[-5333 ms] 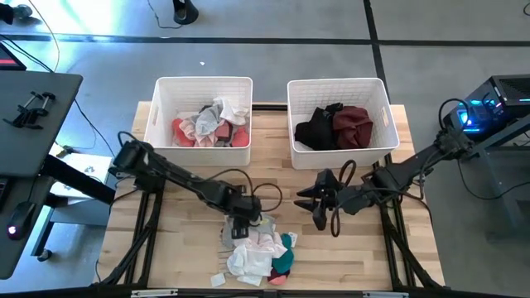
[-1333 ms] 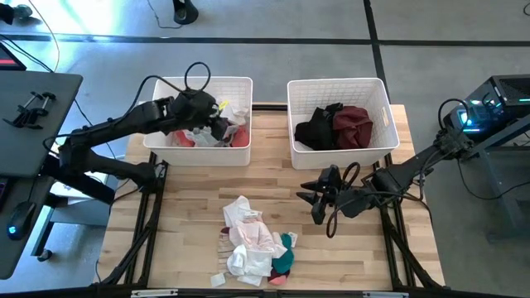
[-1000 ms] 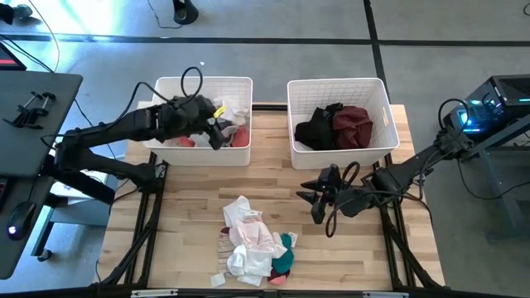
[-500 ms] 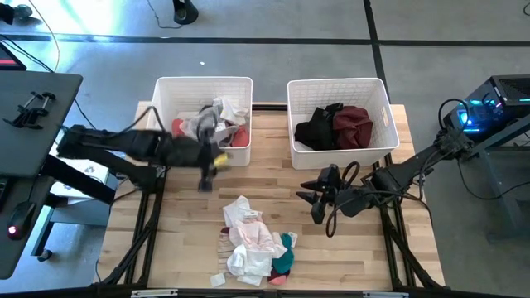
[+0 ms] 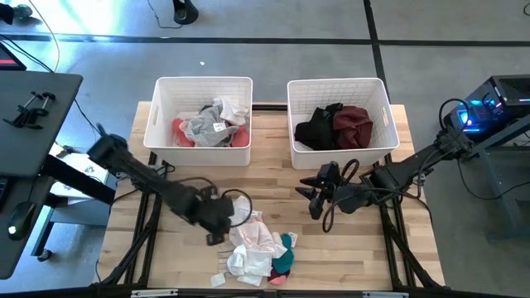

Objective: Sort clothes
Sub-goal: Put the white sock into the left white laundry bin

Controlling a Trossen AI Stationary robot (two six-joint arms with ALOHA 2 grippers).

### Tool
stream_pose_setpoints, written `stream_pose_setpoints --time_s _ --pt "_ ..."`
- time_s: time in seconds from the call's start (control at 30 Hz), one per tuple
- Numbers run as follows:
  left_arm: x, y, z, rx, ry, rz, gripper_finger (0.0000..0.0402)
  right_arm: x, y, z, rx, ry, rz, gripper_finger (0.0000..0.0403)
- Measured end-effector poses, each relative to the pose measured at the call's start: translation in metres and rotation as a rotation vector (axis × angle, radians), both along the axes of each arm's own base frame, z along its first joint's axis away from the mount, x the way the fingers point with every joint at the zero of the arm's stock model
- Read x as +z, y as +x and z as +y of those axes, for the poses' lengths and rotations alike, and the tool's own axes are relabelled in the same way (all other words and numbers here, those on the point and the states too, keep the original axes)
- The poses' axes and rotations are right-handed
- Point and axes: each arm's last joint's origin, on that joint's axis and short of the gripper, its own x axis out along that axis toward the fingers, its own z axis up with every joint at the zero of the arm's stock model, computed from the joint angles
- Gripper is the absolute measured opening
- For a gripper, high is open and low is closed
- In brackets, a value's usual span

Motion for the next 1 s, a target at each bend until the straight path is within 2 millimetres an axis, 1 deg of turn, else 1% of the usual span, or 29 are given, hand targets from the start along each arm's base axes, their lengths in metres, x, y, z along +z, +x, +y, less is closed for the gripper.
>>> stream_pose_setpoints --time_s 0.1,0.2,0.3,0.4,0.5,0.57,0.63,0.73,0.77,0.87,0.9,1.0 --pt "-0.030 0.009 0.004 0.215 0.016 0.089 0.0139 0.000 0.000 0.000 0.002 0.001 0.001 0.0138" --pt "-0.059 0.017 0.013 0.325 0.021 0.133 0.0143 0.000 0.000 0.000 0.002 0.002 0.000 0.0138" --pt "-0.081 0.027 0.023 0.371 0.045 0.146 0.0145 0.001 0.000 0.000 0.002 0.009 -0.007 0.0138" --pt "-0.098 0.037 0.034 0.412 0.055 0.131 0.0145 0.001 0.001 0.001 0.007 0.017 -0.013 0.0138" --pt "-0.109 0.045 0.043 0.361 0.018 0.140 0.0138 0.001 0.001 0.001 -0.003 0.037 -0.019 0.0138" --pt "-0.113 0.048 0.048 0.328 0.007 0.166 0.0120 0.001 0.001 0.001 -0.004 0.047 -0.020 0.0138" --pt "-0.114 0.050 0.051 0.296 0.014 0.173 0.0088 0.001 0.001 0.001 -0.001 0.051 -0.018 0.0138" --pt "-0.110 0.052 0.056 0.255 0.016 0.161 0.0023 0.001 0.000 0.001 0.000 0.048 -0.015 0.0138" --pt "-0.107 0.053 0.056 0.244 0.015 0.153 0.0013 0.001 0.000 0.001 0.003 0.042 -0.012 0.0138" --pt "-0.096 0.053 0.059 0.228 0.023 0.131 0.0014 0.000 0.000 0.001 0.011 0.027 -0.004 0.0138" --pt "-0.088 0.053 0.059 0.218 0.019 0.107 0.0012 0.000 0.000 0.001 0.016 0.016 -0.001 0.0138" --pt "-0.052 0.056 0.058 0.183 -0.003 -0.027 0.0004 0.000 0.000 0.001 0.026 -0.002 0.005 0.0138"
